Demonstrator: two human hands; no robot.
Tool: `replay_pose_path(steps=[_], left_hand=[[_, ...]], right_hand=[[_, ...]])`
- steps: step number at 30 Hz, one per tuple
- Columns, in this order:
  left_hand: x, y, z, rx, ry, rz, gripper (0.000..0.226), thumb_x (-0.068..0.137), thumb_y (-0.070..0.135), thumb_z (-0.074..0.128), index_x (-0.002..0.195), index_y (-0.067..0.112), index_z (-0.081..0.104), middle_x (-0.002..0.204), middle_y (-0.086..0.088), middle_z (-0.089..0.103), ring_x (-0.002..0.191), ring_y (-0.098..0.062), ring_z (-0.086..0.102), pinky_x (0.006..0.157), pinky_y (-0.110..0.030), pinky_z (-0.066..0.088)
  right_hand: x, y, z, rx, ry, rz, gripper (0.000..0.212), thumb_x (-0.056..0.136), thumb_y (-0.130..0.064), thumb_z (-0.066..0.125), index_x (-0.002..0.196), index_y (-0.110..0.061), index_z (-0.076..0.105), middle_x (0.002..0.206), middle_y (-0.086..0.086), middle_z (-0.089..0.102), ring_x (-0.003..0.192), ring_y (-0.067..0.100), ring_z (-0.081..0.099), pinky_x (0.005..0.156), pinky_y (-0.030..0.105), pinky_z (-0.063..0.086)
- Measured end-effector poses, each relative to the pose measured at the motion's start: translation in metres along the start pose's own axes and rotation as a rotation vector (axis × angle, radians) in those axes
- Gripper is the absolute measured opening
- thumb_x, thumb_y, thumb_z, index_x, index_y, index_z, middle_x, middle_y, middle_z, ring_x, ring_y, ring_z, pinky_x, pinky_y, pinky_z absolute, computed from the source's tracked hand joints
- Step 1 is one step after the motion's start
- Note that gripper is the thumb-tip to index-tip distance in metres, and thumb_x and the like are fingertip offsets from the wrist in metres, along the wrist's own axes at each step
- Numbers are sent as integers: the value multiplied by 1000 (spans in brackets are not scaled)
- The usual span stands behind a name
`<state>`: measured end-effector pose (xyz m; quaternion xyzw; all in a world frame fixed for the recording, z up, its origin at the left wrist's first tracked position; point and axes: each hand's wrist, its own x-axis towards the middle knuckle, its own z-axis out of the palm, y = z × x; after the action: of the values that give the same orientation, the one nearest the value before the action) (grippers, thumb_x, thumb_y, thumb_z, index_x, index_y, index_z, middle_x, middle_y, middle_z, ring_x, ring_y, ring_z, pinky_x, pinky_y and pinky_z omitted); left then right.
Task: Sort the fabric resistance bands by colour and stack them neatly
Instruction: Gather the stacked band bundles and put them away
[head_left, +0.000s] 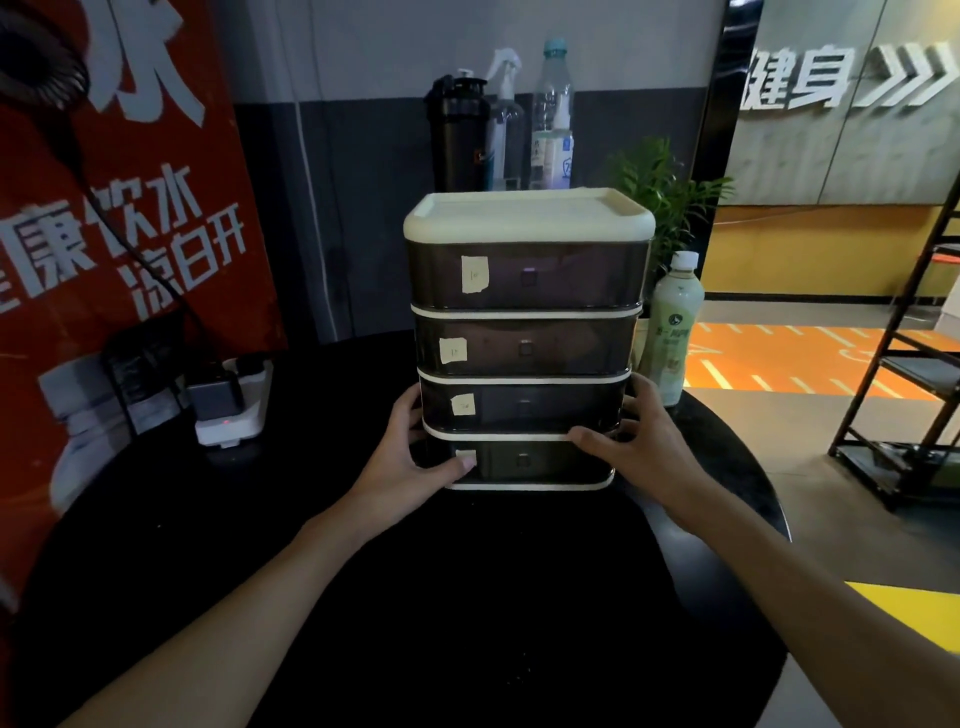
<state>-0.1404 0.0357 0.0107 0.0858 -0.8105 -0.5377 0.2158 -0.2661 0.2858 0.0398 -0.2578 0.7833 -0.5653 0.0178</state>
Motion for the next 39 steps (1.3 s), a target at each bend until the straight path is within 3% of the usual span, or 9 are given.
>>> replay_pose_path(steps=[5,10,13,16,19,25,31,35,39], left_hand=[[-4,15,-14,-4,-30,-27,119,58,50,88,152,43,15,136,12,53,127,-6,52,111,-40,43],[-15,20,-36,32,24,6,105,76,17,85,149,45,15,133,18,51,125,0,51,108,-29,45],[-23,35,-55,28,120,28,100,80,11,80,151,39,14,124,31,42,124,-3,45,96,-12,42],[-26,45,-79,20,194,35,104,82,16,79,156,34,8,127,31,36,126,1,34,103,-23,31],[-27,46,-94,55,230,60,107,81,18,80,155,39,6,124,37,36,120,6,39,102,-24,30],[-14,33,-118,-14,211,1,111,74,35,86,148,59,7,137,25,44,133,-12,44,110,-50,42],[10,22,-138,-14,218,-46,115,74,34,87,148,60,2,131,36,42,134,-10,44,113,-49,39],[31,14,-152,-13,223,-71,118,74,32,87,147,61,-1,147,19,41,134,-14,45,112,-51,40],[50,8,-161,-10,214,-73,120,68,35,90,143,66,1,147,18,42,132,-14,49,110,-51,41]], right_hand=[[3,-7,-4,-10,-71,21,89,68,-38,85,138,-38,31,127,-3,56,107,16,62,96,47,52],[10,-13,15,-18,-143,-7,108,46,-63,87,135,-51,27,125,-2,59,106,15,65,94,44,54],[17,-27,34,11,-226,-1,87,61,-45,88,129,-47,33,119,-3,61,104,13,65,92,37,55],[26,-44,57,52,-297,-35,70,69,-31,87,118,-46,39,120,-1,62,106,13,65,91,35,55],[34,-66,78,107,-242,-115,82,69,-28,87,131,-34,35,118,-14,58,107,5,61,93,32,52],[52,-85,102,124,-248,-165,84,72,-26,85,133,-36,29,119,-12,59,110,7,59,98,34,50],[79,-90,131,85,-256,-171,94,72,-30,85,142,-30,24,126,-11,53,118,11,54,101,33,45],[100,-91,150,92,-266,-153,94,70,-28,86,142,-28,25,124,-12,52,119,11,52,104,35,45],[121,-91,164,91,-264,-149,96,71,-27,86,144,-26,24,126,-11,50,117,10,51,105,35,44]])
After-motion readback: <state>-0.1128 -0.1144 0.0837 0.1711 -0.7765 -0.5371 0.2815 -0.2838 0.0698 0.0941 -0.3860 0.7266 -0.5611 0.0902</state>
